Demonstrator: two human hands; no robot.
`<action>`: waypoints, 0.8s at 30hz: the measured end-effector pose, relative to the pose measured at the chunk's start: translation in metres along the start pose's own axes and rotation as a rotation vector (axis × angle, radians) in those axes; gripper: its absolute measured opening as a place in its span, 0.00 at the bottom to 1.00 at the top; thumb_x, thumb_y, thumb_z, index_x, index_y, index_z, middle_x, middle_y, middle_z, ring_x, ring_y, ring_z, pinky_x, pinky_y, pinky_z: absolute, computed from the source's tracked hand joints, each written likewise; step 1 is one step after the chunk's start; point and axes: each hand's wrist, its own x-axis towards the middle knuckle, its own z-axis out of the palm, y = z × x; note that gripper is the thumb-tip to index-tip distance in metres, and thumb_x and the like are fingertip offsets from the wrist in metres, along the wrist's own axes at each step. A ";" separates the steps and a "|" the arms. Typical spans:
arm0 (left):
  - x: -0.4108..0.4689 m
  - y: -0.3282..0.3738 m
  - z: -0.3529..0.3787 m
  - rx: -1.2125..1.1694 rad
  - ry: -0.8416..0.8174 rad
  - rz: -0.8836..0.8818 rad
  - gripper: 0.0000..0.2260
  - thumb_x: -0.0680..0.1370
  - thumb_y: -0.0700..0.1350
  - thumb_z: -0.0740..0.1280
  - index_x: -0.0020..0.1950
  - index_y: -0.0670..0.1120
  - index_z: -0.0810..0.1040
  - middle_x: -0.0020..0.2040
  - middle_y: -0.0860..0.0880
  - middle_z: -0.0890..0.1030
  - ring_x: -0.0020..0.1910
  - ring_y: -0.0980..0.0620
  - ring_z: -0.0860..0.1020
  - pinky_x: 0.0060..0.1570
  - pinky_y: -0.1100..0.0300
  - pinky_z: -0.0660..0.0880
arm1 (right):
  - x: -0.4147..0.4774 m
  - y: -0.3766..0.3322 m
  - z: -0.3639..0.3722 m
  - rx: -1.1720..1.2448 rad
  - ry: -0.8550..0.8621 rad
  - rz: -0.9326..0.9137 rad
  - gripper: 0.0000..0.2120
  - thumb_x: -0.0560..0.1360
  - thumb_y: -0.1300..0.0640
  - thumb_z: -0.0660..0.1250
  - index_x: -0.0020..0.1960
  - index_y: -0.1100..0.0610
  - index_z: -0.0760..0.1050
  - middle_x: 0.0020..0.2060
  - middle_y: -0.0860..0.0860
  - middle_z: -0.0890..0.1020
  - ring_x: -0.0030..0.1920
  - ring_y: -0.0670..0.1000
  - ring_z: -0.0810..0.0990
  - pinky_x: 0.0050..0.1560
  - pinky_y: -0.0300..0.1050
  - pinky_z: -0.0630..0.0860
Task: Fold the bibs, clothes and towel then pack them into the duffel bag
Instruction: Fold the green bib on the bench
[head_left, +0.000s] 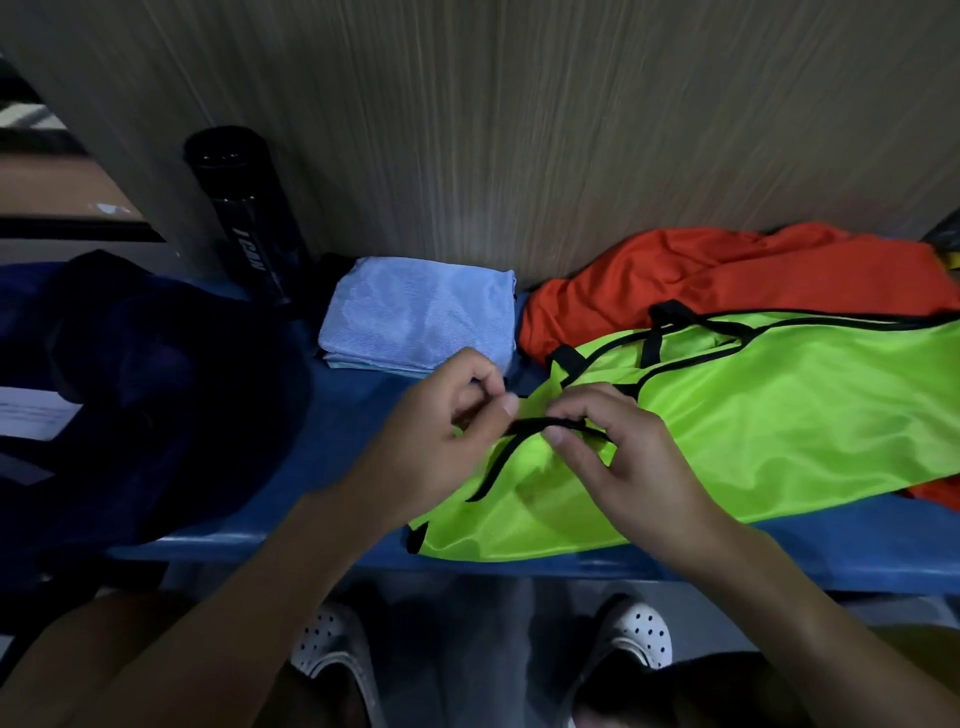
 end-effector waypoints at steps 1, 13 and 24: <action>0.004 -0.005 -0.005 0.054 0.041 -0.012 0.03 0.79 0.46 0.66 0.45 0.50 0.75 0.34 0.50 0.80 0.33 0.47 0.76 0.37 0.50 0.74 | -0.003 0.001 -0.001 -0.033 -0.014 -0.014 0.09 0.77 0.50 0.63 0.49 0.54 0.78 0.45 0.40 0.77 0.50 0.44 0.77 0.54 0.49 0.73; 0.026 -0.050 -0.007 0.581 0.041 -0.281 0.07 0.77 0.45 0.72 0.47 0.42 0.84 0.41 0.47 0.84 0.39 0.52 0.79 0.40 0.59 0.73 | -0.011 -0.003 -0.012 -0.102 -0.026 -0.045 0.12 0.77 0.49 0.63 0.52 0.53 0.81 0.48 0.35 0.78 0.54 0.42 0.76 0.55 0.39 0.72; 0.018 -0.010 -0.027 0.264 0.244 0.011 0.06 0.80 0.34 0.64 0.47 0.44 0.74 0.32 0.46 0.76 0.28 0.51 0.70 0.30 0.56 0.68 | 0.001 -0.017 -0.014 -0.056 0.010 -0.100 0.09 0.78 0.55 0.66 0.51 0.59 0.80 0.44 0.43 0.81 0.49 0.41 0.79 0.51 0.32 0.71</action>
